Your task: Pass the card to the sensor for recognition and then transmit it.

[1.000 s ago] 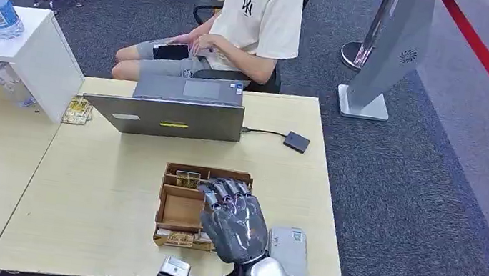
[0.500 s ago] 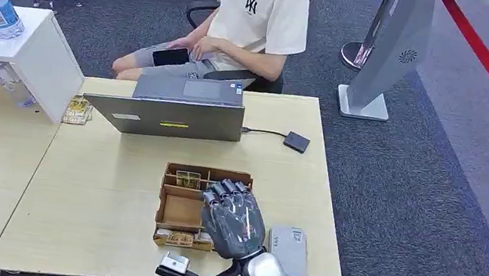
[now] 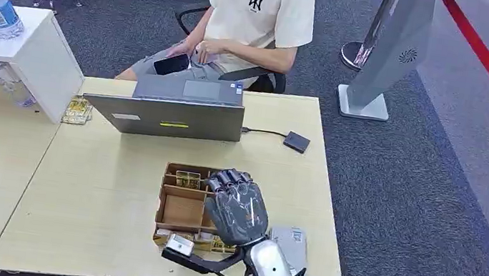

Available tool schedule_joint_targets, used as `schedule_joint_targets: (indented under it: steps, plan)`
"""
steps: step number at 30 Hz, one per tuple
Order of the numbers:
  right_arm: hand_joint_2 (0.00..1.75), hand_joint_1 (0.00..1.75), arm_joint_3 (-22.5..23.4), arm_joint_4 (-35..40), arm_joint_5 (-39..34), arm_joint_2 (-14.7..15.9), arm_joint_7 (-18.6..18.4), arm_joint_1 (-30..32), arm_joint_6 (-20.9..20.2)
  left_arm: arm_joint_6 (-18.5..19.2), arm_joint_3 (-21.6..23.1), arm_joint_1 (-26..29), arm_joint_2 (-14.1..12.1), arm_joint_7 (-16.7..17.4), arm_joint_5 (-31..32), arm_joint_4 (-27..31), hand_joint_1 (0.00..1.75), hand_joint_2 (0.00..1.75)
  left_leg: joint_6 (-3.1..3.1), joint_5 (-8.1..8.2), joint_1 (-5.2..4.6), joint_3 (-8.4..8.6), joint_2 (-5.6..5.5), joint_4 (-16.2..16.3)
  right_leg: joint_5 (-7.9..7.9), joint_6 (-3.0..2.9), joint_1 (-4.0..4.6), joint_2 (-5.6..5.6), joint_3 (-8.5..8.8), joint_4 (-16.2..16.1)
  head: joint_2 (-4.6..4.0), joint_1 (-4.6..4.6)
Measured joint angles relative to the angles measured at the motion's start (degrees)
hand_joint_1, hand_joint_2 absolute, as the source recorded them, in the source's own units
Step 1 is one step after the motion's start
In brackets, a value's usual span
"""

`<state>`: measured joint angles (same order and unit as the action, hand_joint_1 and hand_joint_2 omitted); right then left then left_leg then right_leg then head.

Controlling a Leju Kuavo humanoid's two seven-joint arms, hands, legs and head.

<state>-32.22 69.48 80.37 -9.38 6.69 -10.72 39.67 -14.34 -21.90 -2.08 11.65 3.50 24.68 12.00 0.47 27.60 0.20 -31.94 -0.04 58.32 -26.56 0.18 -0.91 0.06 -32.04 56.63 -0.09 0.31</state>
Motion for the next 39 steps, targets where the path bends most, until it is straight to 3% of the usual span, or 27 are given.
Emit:
schedule_joint_targets:
  steps: [2, 35, 36, 37, 39]
  plan:
    - [1.75, 0.80, 0.5, -1.0, -0.2, -0.2, 0.0, -0.4, 0.0, 0.0, -0.1, 0.0, 0.0, 0.0, 0.1, 0.0, 0.00, 0.00, 0.00, 0.00, 0.00, 0.00, 0.00, 0.0, 0.00, 0.00, 0.00, 0.00, 0.00, 0.0, 0.00, 0.02]
    - [1.75, 1.12, 3.4, -8.9, -1.0, -0.5, -1.1, -2.2, 0.0, 0.2, -1.7, 0.0, 0.3, -0.4, 0.5, 0.0, 0.00, 0.00, 0.00, 0.00, 0.00, 0.00, 0.00, 0.0, 0.00, 0.00, 0.00, 0.00, 0.00, 0.0, 0.00, 0.02]
    - [1.75, 1.24, 3.4, -9.0, -1.0, -0.5, -1.1, -2.2, 0.0, 0.3, -1.8, 0.0, 0.3, -0.4, 0.5, 0.0, 0.00, 0.00, 0.00, 0.00, 0.00, 0.00, 0.00, 0.0, 0.00, 0.00, 0.00, 0.00, 0.00, 0.0, 0.00, 0.02]
    - [1.75, 1.57, 3.4, -9.1, -1.0, -0.5, -1.1, -2.3, 0.0, 0.4, -1.9, 0.0, 0.3, -0.4, 0.5, 0.0, 0.00, 0.00, 0.00, 0.00, 0.00, 0.00, 0.00, 0.0, 0.00, 0.00, 0.00, 0.00, 0.00, 0.0, 0.00, 0.02]
    - [1.75, 1.75, 3.4, -9.2, -1.0, -0.6, -1.1, -2.4, 0.0, 0.5, -2.0, 0.0, 0.3, -0.4, 0.5, 0.0, 0.00, 0.00, 0.00, 0.00, 0.00, 0.00, 0.00, 0.0, 0.00, 0.00, 0.00, 0.00, 0.00, 0.0, 0.00, 0.02]
